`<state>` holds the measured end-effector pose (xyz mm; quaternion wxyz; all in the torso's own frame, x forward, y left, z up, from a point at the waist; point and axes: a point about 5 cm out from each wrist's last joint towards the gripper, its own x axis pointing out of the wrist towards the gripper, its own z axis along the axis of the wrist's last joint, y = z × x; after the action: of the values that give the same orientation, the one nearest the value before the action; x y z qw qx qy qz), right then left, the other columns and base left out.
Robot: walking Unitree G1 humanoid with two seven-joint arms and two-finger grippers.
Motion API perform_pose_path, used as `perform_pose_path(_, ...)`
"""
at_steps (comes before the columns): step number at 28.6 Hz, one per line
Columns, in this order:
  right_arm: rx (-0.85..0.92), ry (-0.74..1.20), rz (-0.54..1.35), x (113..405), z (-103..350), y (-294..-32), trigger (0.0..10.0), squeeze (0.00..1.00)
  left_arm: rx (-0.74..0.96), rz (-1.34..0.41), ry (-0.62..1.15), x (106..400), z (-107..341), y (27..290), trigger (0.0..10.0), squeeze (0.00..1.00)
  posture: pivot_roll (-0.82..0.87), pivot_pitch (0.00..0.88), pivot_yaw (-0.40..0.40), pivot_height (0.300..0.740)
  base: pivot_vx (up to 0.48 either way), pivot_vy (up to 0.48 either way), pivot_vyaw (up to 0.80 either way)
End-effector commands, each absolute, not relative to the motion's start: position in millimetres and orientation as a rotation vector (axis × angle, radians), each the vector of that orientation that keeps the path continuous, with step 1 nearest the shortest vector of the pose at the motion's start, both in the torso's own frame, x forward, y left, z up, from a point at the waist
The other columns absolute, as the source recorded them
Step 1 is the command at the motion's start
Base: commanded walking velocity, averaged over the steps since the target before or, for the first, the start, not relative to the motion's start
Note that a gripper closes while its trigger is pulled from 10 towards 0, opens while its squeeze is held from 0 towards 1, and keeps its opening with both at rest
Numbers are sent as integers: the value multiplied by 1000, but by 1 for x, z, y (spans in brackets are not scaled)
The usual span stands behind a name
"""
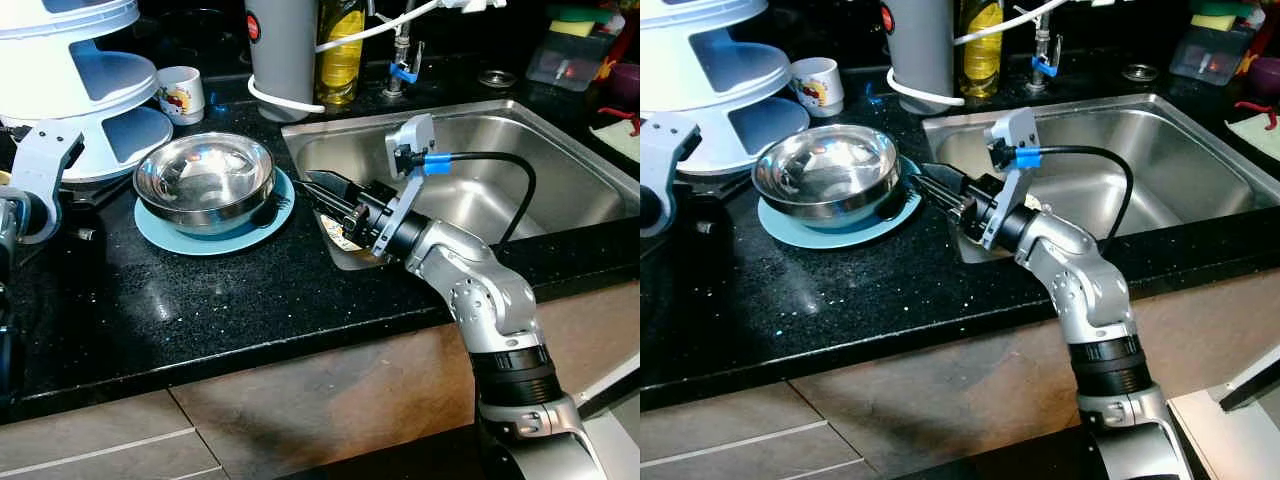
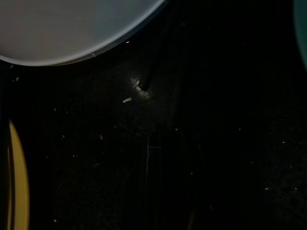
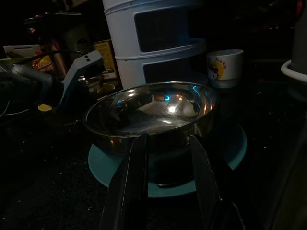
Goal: Kitchen organization
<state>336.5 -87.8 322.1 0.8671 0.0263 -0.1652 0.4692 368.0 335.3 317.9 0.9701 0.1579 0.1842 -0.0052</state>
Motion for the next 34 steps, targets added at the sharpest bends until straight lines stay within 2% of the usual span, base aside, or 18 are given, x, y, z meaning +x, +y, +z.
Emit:
perform_pose_path(1,51,-364,982,334,327,-88,10000,0,285,15,541,358,284,350,0,0,-2,303,-5,740,0,0,0)
perform_pose_path(10,55,-371,977,334,329,-90,10000,0,250,-160,321,353,359,338,0,0,-4,298,-4,740,0,0,0)
perform_pose_path(22,59,-376,984,333,331,-90,10000,0,284,-240,204,336,406,338,0,0,-5,291,-6,740,0,0,0)
perform_pose_path(30,63,-376,985,333,331,-90,10000,0,227,-288,61,326,436,331,0,0,-1,282,-8,740,0,0,0)
perform_pose_path(31,64,-377,985,333,331,-90,10000,0,239,-282,45,328,436,330,392,0,2,279,-9,740,0,0,0)
perform_pose_path(32,68,-379,985,333,331,-90,10000,0,280,-272,19,336,427,325,5647,0,4,278,-9,740,0,0,0)
perform_pose_path(34,70,-380,985,333,331,-89,10000,0,298,-275,9,339,422,323,5647,0,9,272,-13,740,0,0,0)
